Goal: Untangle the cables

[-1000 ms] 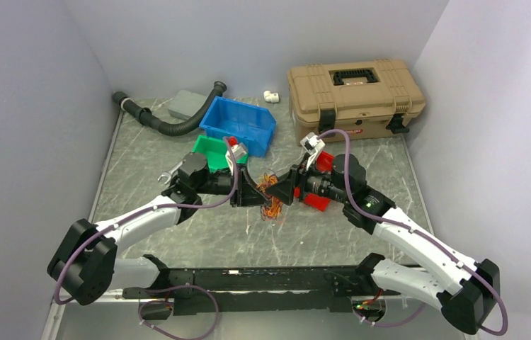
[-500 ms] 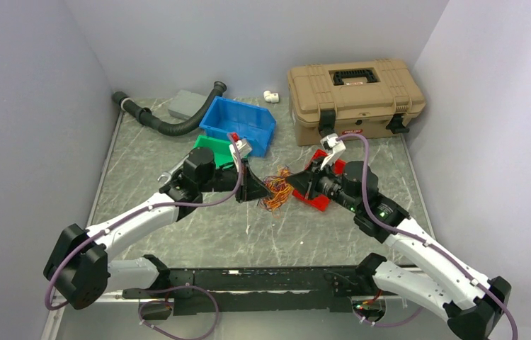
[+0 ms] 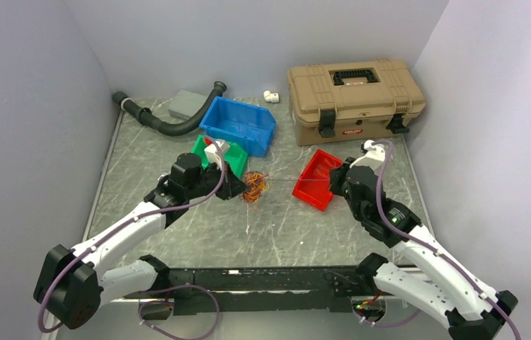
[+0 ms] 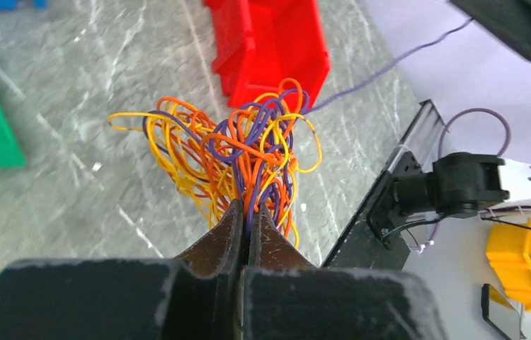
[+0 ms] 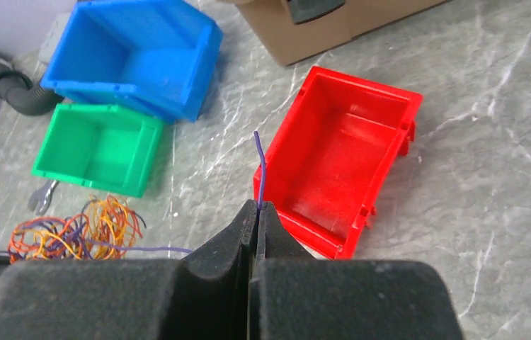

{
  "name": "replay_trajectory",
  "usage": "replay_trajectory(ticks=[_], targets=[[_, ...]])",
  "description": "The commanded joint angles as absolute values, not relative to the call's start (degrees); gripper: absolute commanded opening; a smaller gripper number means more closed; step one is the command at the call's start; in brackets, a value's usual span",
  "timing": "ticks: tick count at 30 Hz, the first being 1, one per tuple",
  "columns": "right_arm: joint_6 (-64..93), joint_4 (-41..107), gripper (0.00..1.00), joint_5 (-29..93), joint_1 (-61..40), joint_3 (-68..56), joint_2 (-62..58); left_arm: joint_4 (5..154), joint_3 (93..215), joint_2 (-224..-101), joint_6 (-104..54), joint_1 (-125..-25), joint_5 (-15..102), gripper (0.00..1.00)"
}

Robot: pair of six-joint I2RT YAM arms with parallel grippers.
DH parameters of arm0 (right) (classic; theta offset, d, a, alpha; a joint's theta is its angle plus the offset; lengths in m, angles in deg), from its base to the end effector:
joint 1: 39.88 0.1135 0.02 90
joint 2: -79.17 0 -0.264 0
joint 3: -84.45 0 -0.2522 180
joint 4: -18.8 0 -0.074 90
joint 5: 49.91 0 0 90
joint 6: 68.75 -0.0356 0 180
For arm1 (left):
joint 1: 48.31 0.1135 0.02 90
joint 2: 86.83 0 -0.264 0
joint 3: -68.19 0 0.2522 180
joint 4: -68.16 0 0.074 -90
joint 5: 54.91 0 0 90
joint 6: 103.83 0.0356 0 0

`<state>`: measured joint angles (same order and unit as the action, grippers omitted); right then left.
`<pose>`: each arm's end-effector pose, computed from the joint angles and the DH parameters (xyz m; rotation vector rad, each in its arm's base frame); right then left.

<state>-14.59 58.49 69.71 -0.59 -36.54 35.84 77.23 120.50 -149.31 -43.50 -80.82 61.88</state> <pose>0.1401 0.0919 0.3201 0.2718 1.9300 0.3578 0.1989 -0.1458 0.2682 0.3917 2.0117 -1.1531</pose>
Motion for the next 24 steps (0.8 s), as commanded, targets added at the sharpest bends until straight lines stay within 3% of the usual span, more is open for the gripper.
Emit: replay_trajectory(ticks=[1, 5, 7, 8, 10, 11, 12, 17, 24], targets=[[-17.9, 61.5, 0.0, 78.4, -0.6, -36.1, 39.8, 82.5, 119.1, -144.4, -45.0, -80.4, 56.1, 0.0], [-20.5, 66.4, 0.0, 83.1, -0.7, -35.7, 41.0, 84.1, 116.3, -139.3, -46.5, -80.4, 54.2, 0.0], [-14.4, 61.3, 0.02, 75.4, -0.6, -37.3, 41.9, 78.8, 113.8, -137.2, -46.5, -80.5, 58.7, 0.0], [-10.7, 57.8, 0.15, 68.9, -0.6, -38.4, 42.1, 76.2, 112.7, -136.5, -47.2, -80.5, 60.8, 0.0], [-4.5, 50.8, 0.58, 49.8, -0.6, -40.4, 41.2, 70.9, 110.7, -136.0, -49.0, -80.5, 64.9, 0.0], [-3.5, 47.7, 0.75, 41.1, -0.6, -41.1, 40.4, 68.3, 110.4, -136.2, -49.9, -80.5, 67.0, 0.0], [-3.5, 45.1, 0.81, 33.9, -0.6, -41.8, 39.3, 65.7, 110.2, -136.6, -50.8, -80.7, 69.0, 0.0], [-9.8, 26.1, 0.8, 11.9, -0.6, -48.6, 36.1, 54.6, 110.4, -139.5, -55.0, -81.7, 74.7, 0.0], [-18.8, 6.3, 0.77, 5.6, 0.0, -56.0, 31.9, 40.5, 110.7, -146.8, -61.1, -83.5, 77.0, 0.0]])
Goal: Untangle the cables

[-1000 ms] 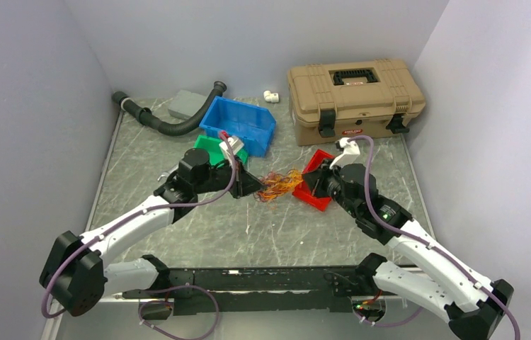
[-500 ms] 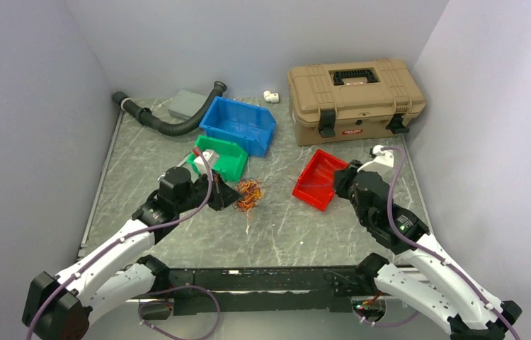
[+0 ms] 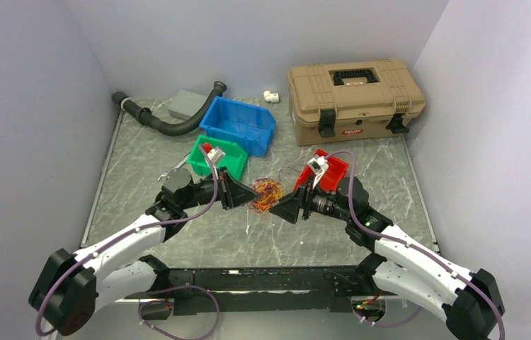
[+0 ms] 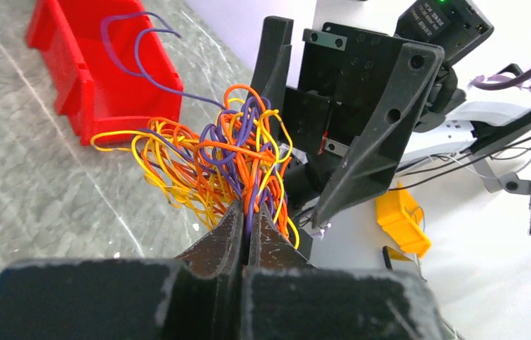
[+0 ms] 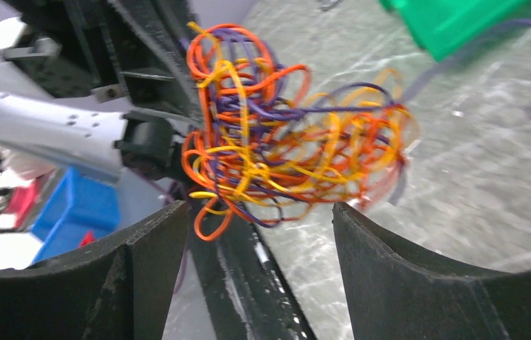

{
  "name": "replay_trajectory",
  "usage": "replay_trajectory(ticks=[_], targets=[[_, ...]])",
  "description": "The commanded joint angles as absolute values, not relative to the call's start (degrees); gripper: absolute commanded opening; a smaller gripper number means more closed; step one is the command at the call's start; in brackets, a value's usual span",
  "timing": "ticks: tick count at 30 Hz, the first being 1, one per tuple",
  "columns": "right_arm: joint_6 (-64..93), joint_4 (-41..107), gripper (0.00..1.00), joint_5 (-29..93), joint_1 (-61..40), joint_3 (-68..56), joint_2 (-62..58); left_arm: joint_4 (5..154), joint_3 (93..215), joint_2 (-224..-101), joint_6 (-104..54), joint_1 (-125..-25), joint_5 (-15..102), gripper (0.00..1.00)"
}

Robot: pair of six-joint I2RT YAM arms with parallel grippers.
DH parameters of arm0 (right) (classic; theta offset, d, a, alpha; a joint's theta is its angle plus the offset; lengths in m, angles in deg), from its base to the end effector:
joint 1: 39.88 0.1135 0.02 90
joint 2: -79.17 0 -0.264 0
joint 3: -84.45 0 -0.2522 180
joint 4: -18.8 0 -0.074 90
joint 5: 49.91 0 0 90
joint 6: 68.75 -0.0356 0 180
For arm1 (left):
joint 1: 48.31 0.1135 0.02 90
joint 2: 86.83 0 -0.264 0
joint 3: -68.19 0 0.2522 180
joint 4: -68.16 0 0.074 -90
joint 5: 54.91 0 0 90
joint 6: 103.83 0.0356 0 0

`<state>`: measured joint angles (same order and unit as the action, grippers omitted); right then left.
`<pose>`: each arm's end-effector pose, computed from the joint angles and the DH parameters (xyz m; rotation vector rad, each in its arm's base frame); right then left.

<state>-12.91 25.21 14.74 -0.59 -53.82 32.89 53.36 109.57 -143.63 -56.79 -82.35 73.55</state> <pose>0.1399 0.1341 0.2641 -0.4388 1.8894 1.2845 0.1703 -0.1417 0.2662 0.4577 1.7599 -1.5279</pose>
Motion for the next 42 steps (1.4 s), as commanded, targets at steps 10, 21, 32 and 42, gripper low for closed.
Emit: replay_trajectory(ticks=[10, 21, 32, 42], targets=[[-21.4, 12.7, 0.0, 20.5, 0.8, -56.9, 33.2, 38.8, 112.2, -153.2, -62.8, -87.3, 71.6, 0.0], [-26.5, 65.6, 0.0, 80.7, 0.4, -48.7, 44.3, 79.3, 115.1, -140.9, -54.1, -84.7, 36.6, 0.0], [-9.5, 50.3, 0.0, 61.6, 0.4, -46.8, 39.7, 81.1, 117.3, -142.4, -47.7, -84.4, 40.5, 0.02], [-8.9, 40.1, 0.0, 31.3, 0.4, -37.6, 34.3, 68.3, 116.7, -145.7, -39.7, -89.2, 58.5, 0.74]])
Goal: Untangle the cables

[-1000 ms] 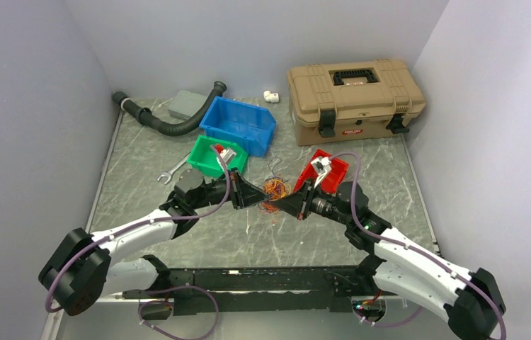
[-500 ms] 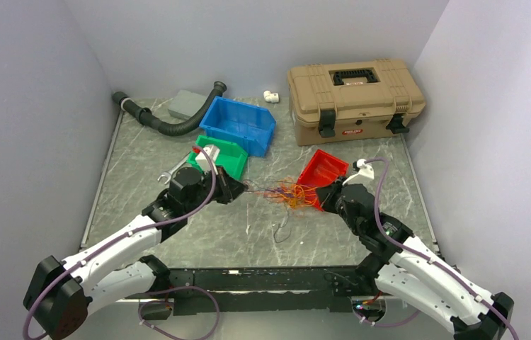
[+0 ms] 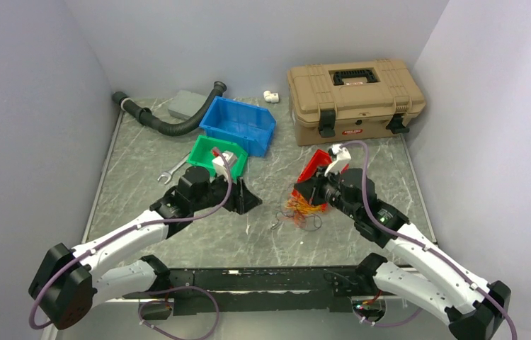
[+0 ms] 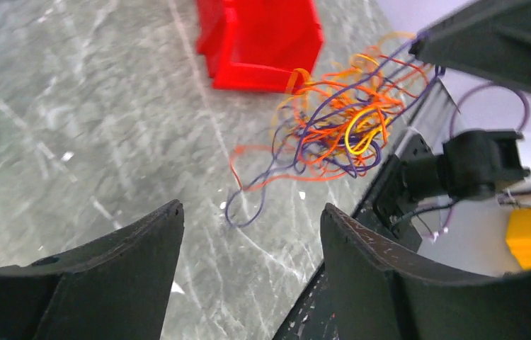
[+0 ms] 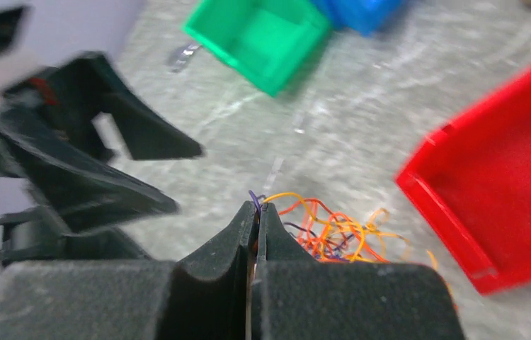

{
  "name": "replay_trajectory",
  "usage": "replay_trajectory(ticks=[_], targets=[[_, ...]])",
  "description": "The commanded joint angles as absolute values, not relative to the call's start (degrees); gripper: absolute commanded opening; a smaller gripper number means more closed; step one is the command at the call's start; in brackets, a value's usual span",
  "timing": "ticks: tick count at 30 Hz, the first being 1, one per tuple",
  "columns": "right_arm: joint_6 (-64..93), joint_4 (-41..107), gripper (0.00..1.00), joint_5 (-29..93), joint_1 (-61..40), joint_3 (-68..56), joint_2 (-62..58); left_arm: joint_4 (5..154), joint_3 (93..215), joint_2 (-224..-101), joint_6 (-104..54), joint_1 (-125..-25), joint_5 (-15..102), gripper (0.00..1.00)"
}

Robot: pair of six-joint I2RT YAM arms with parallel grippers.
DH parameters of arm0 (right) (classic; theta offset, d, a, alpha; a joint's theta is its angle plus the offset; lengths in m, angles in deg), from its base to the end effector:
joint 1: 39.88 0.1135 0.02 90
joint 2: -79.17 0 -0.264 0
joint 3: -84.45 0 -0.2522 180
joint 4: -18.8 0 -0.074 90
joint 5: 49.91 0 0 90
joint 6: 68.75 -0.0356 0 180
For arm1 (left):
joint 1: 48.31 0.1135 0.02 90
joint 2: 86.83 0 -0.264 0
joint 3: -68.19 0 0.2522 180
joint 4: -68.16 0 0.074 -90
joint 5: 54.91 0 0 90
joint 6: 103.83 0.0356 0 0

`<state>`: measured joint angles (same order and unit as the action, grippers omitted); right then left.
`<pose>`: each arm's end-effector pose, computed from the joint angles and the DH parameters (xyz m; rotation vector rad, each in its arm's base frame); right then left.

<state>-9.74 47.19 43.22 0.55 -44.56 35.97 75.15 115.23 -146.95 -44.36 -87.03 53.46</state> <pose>0.1383 0.1152 0.2899 -0.1275 2.0056 0.7675 0.1766 -0.1560 0.2483 0.3785 2.0331 -1.0900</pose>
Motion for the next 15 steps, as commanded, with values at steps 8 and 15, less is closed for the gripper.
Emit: replay_trajectory(ticks=[8, 15], targets=[[-13.4, 37.9, 0.0, 24.8, 0.4, -34.0, 31.1, 60.1, 117.7, -149.1, -37.8, -93.0, 61.2, 0.78], [-18.9, 29.8, 0.0, 19.4, 0.4, -36.2, 30.5, 53.3, 119.5, -157.8, -41.6, -93.7, 58.1, 0.47]])
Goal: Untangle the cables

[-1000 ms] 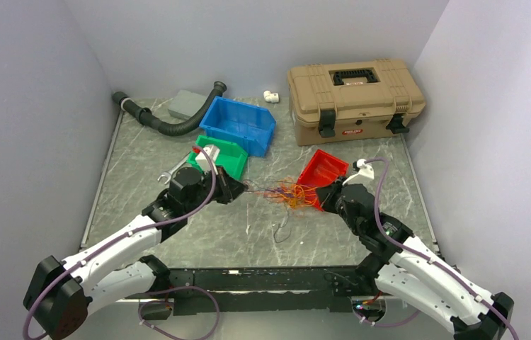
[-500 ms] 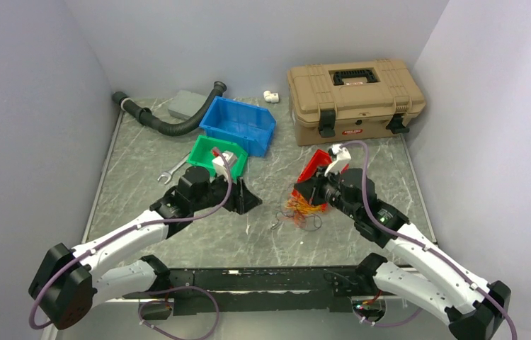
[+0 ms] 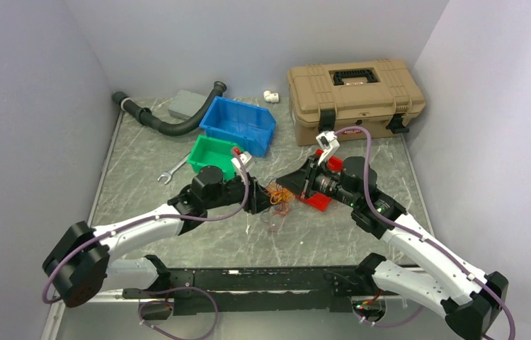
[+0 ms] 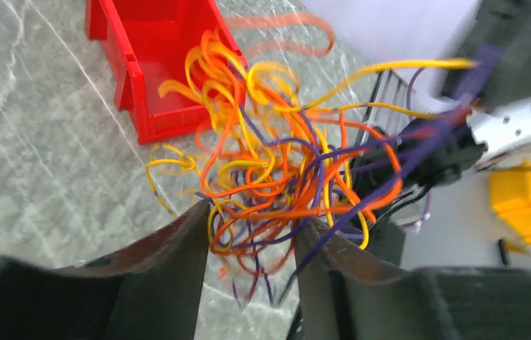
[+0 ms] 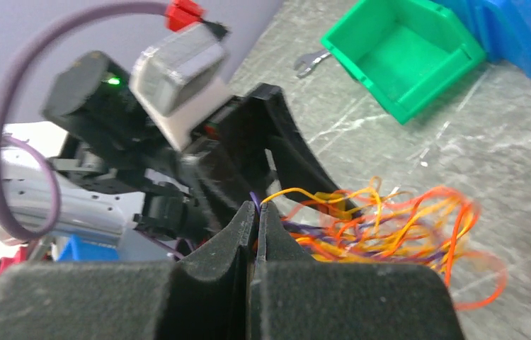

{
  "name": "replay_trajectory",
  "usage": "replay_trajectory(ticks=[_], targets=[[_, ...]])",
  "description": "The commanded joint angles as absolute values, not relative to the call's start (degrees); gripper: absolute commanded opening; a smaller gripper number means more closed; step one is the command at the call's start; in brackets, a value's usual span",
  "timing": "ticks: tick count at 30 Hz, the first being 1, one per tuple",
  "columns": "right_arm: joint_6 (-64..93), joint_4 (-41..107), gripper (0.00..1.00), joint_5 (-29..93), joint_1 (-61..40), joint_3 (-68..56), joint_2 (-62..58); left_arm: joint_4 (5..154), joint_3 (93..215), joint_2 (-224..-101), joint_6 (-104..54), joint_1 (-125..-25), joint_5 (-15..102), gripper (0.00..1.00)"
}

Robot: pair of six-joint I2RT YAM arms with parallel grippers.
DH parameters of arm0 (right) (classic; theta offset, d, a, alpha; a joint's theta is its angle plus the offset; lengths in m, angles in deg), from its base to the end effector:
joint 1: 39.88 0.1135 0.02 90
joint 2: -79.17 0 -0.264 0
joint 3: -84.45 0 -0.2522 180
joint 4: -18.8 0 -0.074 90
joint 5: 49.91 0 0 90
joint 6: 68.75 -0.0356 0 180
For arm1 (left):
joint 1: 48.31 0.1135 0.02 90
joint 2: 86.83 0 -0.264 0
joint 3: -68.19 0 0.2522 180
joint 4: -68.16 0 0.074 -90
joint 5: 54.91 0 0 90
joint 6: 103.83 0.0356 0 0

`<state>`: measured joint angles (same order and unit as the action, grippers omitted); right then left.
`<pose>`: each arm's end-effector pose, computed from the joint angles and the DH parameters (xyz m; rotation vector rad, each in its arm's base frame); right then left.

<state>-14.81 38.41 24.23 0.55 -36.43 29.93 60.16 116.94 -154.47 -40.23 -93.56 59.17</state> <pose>0.1480 0.1389 0.3384 -0.2929 1.8742 1.1894 0.1747 -0.1968 0.2559 0.6407 1.8176 -1.2458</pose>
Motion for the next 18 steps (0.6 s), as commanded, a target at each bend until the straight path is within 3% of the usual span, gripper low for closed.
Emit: replay_trajectory(ticks=[1, 3, 4, 5, 8, 9, 13, 18], targets=[[-19.0, 29.8, 0.0, 19.6, 0.4, -36.5, 30.7, 51.6, 119.4, -158.7, -42.2, -93.6, 58.4, 0.36], [-18.0, 32.0, 0.0, 22.3, 0.4, -36.5, 31.6, 48.9, 119.1, -159.5, -43.4, -93.5, 59.3, 0.04], [-16.9, 34.9, 0.0, 24.2, 0.5, -36.3, 32.0, 48.2, 118.9, -159.5, -43.7, -93.4, 59.3, 0.0], [-15.7, 37.1, 0.07, 27.1, 0.4, -36.0, 32.6, 47.9, 118.5, -159.3, -43.8, -93.4, 58.9, 0.0], [-9.8, 44.1, 0.55, 33.3, 0.4, -35.3, 33.9, 49.5, 117.1, -158.2, -44.4, -92.1, 57.4, 0.0], [-7.7, 47.0, 0.64, 36.1, 0.4, -35.0, 34.0, 49.8, 116.5, -157.7, -44.5, -91.5, 57.7, 0.0], [-1.6, 53.3, 0.74, 44.6, 0.4, -37.4, 34.4, 49.7, 114.2, -155.2, -44.9, -89.0, 61.1, 0.0], [1.0, 45.8, 0.79, 40.8, 0.3, -46.8, 37.2, 53.3, 114.1, -152.5, -43.5, -88.0, 63.7, 0.0]])
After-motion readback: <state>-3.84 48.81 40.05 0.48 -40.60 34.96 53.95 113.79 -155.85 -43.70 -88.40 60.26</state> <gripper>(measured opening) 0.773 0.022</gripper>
